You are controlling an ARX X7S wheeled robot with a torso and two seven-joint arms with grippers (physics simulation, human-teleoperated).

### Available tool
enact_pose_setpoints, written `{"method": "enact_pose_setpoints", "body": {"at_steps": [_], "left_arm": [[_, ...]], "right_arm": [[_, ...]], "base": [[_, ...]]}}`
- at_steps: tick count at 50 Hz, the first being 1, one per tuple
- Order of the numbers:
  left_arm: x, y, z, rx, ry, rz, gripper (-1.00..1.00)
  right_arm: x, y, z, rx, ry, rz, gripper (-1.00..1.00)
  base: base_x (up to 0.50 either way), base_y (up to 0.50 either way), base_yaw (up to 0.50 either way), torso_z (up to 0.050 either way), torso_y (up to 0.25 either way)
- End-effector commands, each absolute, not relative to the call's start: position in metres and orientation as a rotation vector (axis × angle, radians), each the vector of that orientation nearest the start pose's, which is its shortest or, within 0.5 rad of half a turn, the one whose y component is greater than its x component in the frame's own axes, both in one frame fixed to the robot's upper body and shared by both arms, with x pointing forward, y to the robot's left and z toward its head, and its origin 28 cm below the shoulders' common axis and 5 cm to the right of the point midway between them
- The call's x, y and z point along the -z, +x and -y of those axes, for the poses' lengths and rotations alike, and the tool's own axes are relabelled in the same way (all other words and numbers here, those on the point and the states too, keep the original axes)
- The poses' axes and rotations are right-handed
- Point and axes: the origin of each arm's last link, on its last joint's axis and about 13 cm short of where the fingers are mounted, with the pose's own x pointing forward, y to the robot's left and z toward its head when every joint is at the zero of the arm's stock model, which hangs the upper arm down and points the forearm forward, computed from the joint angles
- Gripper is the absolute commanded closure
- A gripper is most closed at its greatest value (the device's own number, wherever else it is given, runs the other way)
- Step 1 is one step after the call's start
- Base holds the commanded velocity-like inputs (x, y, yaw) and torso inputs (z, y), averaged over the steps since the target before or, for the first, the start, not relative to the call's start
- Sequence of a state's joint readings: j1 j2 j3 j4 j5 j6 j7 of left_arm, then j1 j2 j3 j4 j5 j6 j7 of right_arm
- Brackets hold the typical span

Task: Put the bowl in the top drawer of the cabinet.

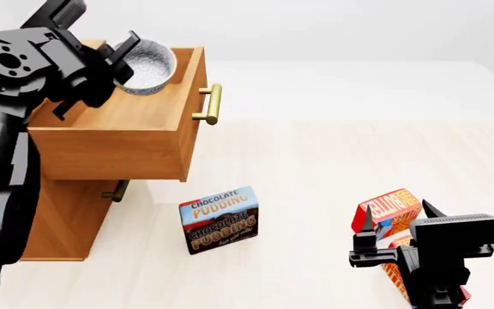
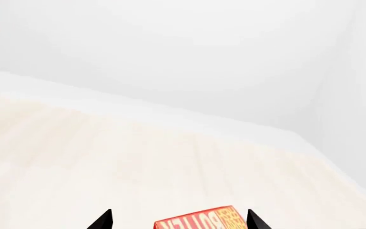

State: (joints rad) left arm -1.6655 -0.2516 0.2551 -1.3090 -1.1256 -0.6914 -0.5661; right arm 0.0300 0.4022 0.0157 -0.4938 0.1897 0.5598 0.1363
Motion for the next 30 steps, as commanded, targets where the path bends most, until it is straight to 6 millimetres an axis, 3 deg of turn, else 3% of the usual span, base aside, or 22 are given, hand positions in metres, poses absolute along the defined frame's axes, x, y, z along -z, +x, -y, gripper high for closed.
{"method": "enact_pose_setpoints", "body": {"at_steps": [1, 20, 30], "left_arm": [[-0.312, 0.416, -0.258, -0.322, -0.726, -0.464, 1.00], [-0.294, 0.419, -0.253, -0.348, -0.723, -0.506, 1.00], [-0.296, 0.419, -0.253, -0.358, -0.727, -0.505, 1.00]], "right_arm": [[-0.097, 0.204, 0.168, 0.074, -0.239, -0.036, -1.00], [-0.095, 0.201, 0.171, 0.081, -0.234, -0.041, -1.00], [-0.096, 0.201, 0.172, 0.083, -0.235, -0.040, -1.00]], "base": [[0.00, 0.00, 0.00, 0.000, 0.000], [0.00, 0.00, 0.00, 0.001, 0.000], [0.00, 0.00, 0.00, 0.000, 0.001]]}}
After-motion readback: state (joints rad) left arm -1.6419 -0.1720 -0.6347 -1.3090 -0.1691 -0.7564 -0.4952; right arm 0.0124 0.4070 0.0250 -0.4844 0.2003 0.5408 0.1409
